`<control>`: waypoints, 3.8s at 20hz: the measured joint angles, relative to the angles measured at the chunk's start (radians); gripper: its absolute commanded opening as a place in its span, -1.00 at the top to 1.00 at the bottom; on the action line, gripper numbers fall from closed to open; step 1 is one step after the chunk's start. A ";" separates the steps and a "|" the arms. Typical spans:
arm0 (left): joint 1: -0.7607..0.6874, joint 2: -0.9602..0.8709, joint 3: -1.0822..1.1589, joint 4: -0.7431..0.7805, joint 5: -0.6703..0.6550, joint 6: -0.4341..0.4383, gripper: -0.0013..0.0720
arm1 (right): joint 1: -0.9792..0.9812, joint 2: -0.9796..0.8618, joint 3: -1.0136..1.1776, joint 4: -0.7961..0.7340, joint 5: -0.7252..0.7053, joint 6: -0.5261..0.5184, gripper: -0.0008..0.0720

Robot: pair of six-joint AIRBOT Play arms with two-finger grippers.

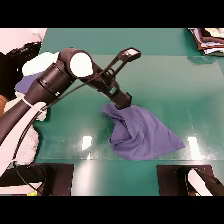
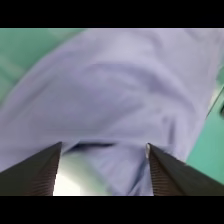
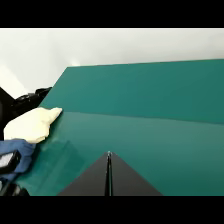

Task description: Fold the shirts.

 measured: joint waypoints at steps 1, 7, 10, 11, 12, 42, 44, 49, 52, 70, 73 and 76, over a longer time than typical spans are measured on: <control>0.034 0.008 -0.008 0.005 -0.030 -0.010 -0.72 | 0.000 0.000 -0.010 0.000 0.006 0.000 0.94; 0.163 0.067 -0.282 -0.100 -0.051 -0.046 -0.72 | 0.000 0.001 -0.080 0.002 0.022 0.000 0.94; 0.177 0.077 -0.492 -0.287 0.042 0.019 -0.72 | 0.000 0.001 -0.121 0.002 0.024 0.000 0.94; 0.180 0.079 -0.554 -0.350 0.076 0.049 -0.72 | 0.000 0.000 -0.134 0.002 0.025 0.000 0.94; 0.182 0.081 -0.607 -0.399 0.115 0.078 -0.72 | 0.000 0.001 -0.144 0.002 0.024 0.000 0.94; 0.439 0.301 -0.620 -0.013 0.230 0.044 0.90 | 0.262 -0.241 -0.739 -0.479 0.114 0.040 -0.25; 0.441 0.301 -0.620 -0.008 0.230 0.043 0.90 | 0.303 -0.307 -0.766 -0.481 0.080 0.032 -0.25; 0.443 0.301 -0.620 -0.002 0.229 0.043 0.90 | 0.395 -0.418 -0.789 -0.474 0.041 0.015 0.94; 0.443 0.304 -0.602 0.018 0.224 0.040 0.90 | 0.427 -0.421 -0.770 -0.488 0.019 0.006 0.94; 0.442 0.532 0.166 0.307 0.097 -0.009 0.90 | 0.137 0.006 0.112 -0.540 0.015 0.042 0.94; 0.443 0.535 0.053 0.291 0.042 -0.009 0.90 | 0.171 -0.001 0.052 -0.544 0.076 0.053 0.95; 0.443 0.537 -0.183 0.234 0.037 -0.009 0.90 | 0.270 -0.006 -0.103 -0.549 0.097 0.060 0.94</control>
